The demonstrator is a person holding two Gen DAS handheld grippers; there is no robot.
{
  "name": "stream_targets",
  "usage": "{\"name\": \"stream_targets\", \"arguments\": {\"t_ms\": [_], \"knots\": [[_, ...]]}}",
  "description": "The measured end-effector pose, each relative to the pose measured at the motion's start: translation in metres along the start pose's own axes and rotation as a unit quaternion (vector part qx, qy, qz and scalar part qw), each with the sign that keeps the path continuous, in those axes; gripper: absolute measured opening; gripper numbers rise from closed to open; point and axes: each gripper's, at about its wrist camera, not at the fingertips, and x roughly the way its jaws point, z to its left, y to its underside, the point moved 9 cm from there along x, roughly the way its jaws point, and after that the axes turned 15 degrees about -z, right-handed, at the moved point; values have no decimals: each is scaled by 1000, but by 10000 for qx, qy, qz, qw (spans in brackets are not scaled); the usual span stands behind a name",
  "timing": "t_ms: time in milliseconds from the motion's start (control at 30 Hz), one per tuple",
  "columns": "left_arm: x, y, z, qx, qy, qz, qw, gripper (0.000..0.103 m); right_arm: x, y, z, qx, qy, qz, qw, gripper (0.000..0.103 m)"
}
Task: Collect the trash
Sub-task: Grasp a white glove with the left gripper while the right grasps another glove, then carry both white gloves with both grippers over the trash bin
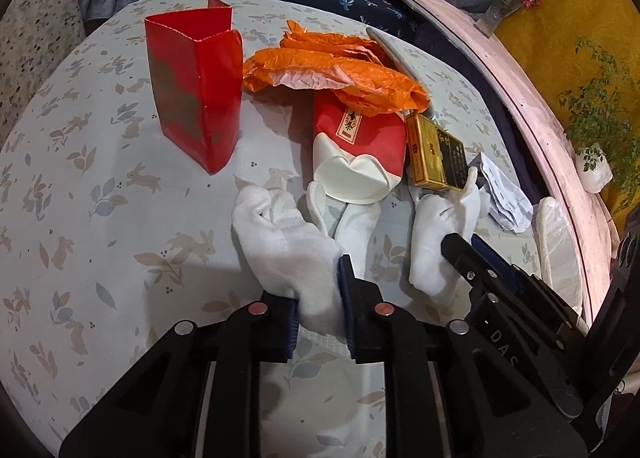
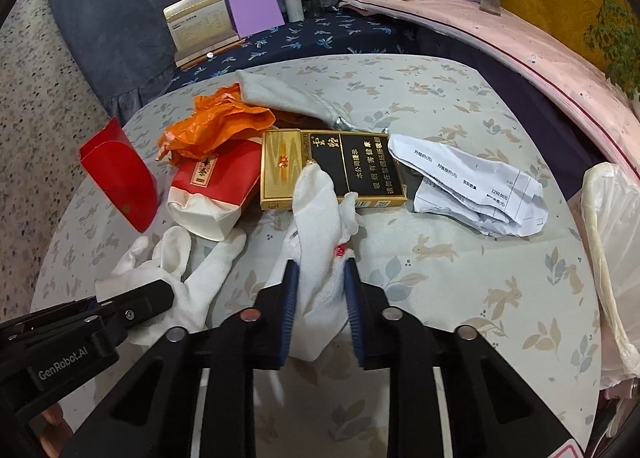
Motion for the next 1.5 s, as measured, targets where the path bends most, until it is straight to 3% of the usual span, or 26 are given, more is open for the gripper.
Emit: {"name": "stream_targets", "arguments": {"t_ms": [100, 567, 700, 800, 867, 933, 1033, 1300, 1367, 1433, 1500], "knots": [[-8, -2, -7, 35, 38, -83, 10000, 17, -13, -8, -2, 47, -66, -139, 9999, 11], [-61, -16, -73, 574, 464, -643, 9952, 16, -89, -49, -35, 120, 28, -945, 9954, 1], [-70, -17, -88, 681, 532, -742, 9935, 16, -99, -45, -46, 209, 60, -903, 9957, 1], [-72, -16, -93, 743, 511, -775, 9929, 16, -98, -34, -52, 269, 109, -817, 9962, 10], [-70, -13, -93, 762, 462, -756, 9931, 16, -92, -24, -52, 343, 74, -689, 9970, 23], [-66, -12, -90, 746, 410, -711, 9938, 16, -86, -14, -51, 376, 51, -608, 9974, 45], [-61, -9, -84, 741, 313, -645, 9947, 16, -69, 0, -45, 339, 37, -437, 9985, 50], [-45, -5, -68, 736, 105, -507, 9959, 16, -26, 29, -39, 401, -40, 38, 9992, 50], [-42, -5, -66, 730, 79, -474, 9962, 16, -21, 33, -39, 400, -76, 105, 9991, 43], [-40, -5, -67, 744, 77, -455, 9962, 16, -21, 33, -38, 385, -148, 118, 9991, 24], [-40, -6, -71, 763, 98, -461, 9960, 16, -26, 27, -40, 373, -149, 10, 9992, 20]]}}
